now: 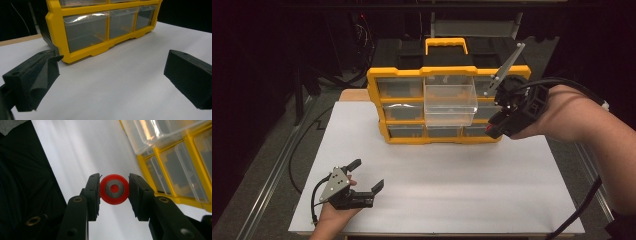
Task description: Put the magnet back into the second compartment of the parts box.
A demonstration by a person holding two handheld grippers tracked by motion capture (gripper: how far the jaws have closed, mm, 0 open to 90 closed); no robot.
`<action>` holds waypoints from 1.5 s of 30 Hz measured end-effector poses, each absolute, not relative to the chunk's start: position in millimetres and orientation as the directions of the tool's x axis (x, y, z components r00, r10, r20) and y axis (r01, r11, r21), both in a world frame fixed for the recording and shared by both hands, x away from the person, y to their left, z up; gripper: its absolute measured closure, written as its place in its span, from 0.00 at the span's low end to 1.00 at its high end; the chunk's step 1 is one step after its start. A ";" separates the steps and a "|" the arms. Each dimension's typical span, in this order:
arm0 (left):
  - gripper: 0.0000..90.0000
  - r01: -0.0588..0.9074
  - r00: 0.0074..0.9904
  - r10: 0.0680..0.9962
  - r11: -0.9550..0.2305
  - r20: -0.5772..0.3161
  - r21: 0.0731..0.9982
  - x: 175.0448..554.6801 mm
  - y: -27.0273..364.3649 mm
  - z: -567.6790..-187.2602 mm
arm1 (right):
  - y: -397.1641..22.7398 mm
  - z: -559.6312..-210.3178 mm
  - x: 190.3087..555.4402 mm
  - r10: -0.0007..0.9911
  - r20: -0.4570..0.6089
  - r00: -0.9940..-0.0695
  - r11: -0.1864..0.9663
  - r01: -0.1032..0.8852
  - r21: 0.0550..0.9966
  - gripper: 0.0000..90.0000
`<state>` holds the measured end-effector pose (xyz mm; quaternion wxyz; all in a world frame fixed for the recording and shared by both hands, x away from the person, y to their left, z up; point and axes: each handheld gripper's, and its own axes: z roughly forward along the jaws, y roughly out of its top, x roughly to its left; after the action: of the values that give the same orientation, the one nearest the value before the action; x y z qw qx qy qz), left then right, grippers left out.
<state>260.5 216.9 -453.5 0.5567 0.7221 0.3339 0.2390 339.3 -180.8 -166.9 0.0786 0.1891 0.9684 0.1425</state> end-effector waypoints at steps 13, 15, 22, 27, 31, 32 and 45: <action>0.01 0.217 0.662 0.749 -0.156 -0.028 0.964 260.5 216.7 -454.1 | -160.7 -155.8 353.9 0.356 -0.108 -0.928 0.902 0.311 0.300 0.72; 0.01 0.217 0.663 0.748 -0.161 -0.024 0.963 260.4 217.3 -453.8 | -158.1 -153.8 355.5 0.359 -0.104 -0.928 0.901 0.315 0.300 0.72; 0.01 0.218 0.664 0.747 -0.156 -0.029 0.963 260.6 216.9 -454.2 | -151.4 -144.5 361.1 0.358 -0.113 -0.927 0.900 0.311 0.306 0.72; 0.01 0.220 0.665 0.747 -0.157 -0.030 0.963 260.9 216.7 -454.6 | -147.5 -140.0 366.9 0.359 -0.115 -0.926 0.900 0.312 0.304 0.72; 0.01 0.221 0.665 0.746 -0.158 -0.030 0.962 261.0 216.2 -455.0 | -143.3 -136.6 370.7 0.353 -0.120 -0.928 0.903 0.304 0.305 0.72; 0.01 0.221 0.665 0.746 -0.158 -0.030 0.962 261.1 216.2 -455.1 | -142.7 -136.2 371.4 0.352 -0.123 -0.928 0.903 0.302 0.304 0.72; 0.01 0.223 0.666 0.745 -0.158 -0.032 0.962 261.3 216.1 -455.5 | -135.7 -133.4 389.5 0.359 -0.129 -0.924 0.902 0.309 0.300 0.72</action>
<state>261.3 216.1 -455.5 0.5560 0.7238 0.3345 0.2347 389.5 -135.7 -133.4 0.0908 0.1720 0.9711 0.1385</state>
